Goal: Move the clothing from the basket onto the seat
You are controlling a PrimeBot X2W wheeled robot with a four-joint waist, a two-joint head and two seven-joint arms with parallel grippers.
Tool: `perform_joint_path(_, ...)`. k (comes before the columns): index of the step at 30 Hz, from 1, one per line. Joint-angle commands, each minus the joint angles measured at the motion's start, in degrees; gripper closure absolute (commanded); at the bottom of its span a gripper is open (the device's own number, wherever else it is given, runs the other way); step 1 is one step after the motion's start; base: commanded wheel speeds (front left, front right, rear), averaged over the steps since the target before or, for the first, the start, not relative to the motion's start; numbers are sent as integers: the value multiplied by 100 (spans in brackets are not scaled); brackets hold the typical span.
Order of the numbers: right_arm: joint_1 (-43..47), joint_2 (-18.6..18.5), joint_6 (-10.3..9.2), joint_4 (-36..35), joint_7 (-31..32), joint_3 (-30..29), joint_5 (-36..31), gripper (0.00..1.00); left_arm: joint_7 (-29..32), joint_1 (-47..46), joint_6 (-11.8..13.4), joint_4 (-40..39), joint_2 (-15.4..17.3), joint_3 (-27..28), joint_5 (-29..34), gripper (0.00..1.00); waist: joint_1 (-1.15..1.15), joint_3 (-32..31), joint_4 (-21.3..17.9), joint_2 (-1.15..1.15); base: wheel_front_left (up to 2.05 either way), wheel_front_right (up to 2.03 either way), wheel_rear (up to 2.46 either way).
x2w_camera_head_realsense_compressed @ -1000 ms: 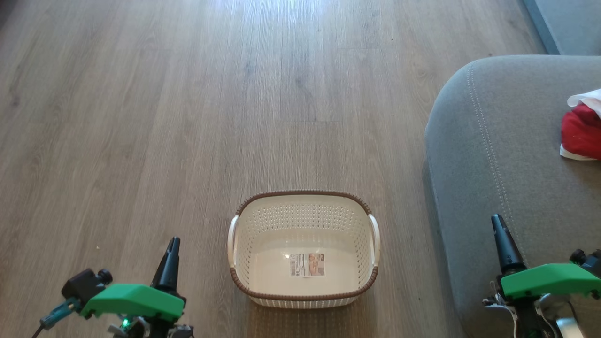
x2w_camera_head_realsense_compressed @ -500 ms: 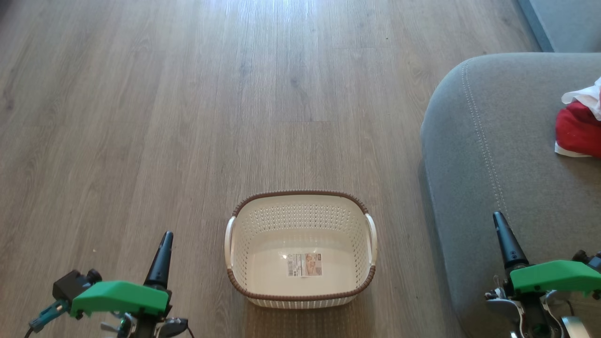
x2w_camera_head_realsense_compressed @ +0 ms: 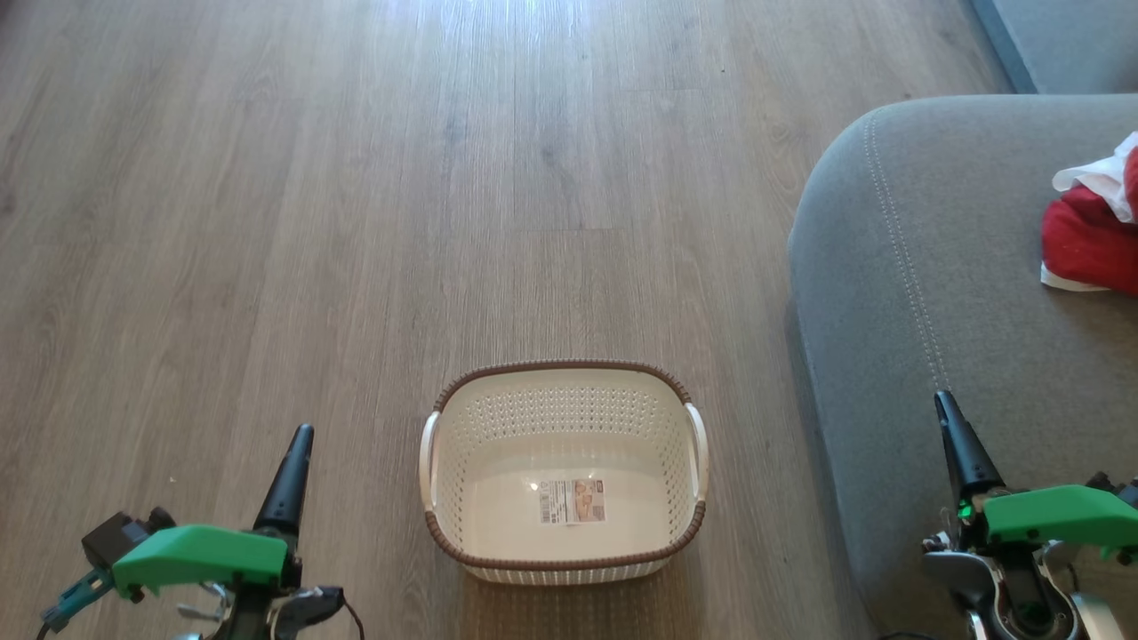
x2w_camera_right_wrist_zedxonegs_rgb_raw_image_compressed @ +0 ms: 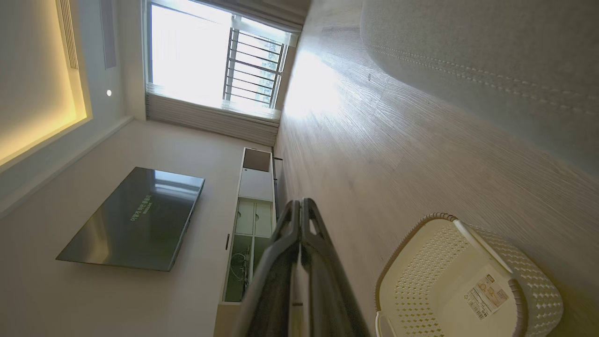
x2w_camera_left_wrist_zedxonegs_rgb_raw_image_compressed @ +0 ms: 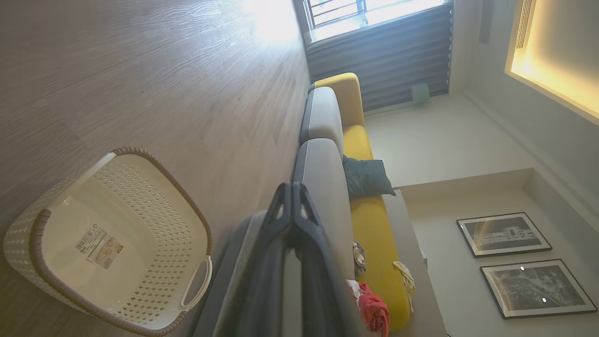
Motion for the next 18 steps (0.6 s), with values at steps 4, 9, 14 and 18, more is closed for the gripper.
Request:
perform_joint_path(4,-315,6,1,-158,107,36,302,100,94,-346,-93,-152,69,280,-325,100,0,1,-21,0,0,0,0)
perform_joint_path(9,-347,36,1,-145,192,-7,576,100,181,-381,-156,-138,66,368,-640,100,0,1,-49,0,0,0,0)
perform_joint_path(14,-379,66,1,-132,276,-50,850,100,268,-415,-219,-125,62,457,-954,100,0,2,-77,0,0,0,0)
perform_joint_path(18,-404,90,1,-122,344,-85,1072,100,339,-443,-269,-114,58,529,-1206,100,0,2,-99,0,0,0,0)
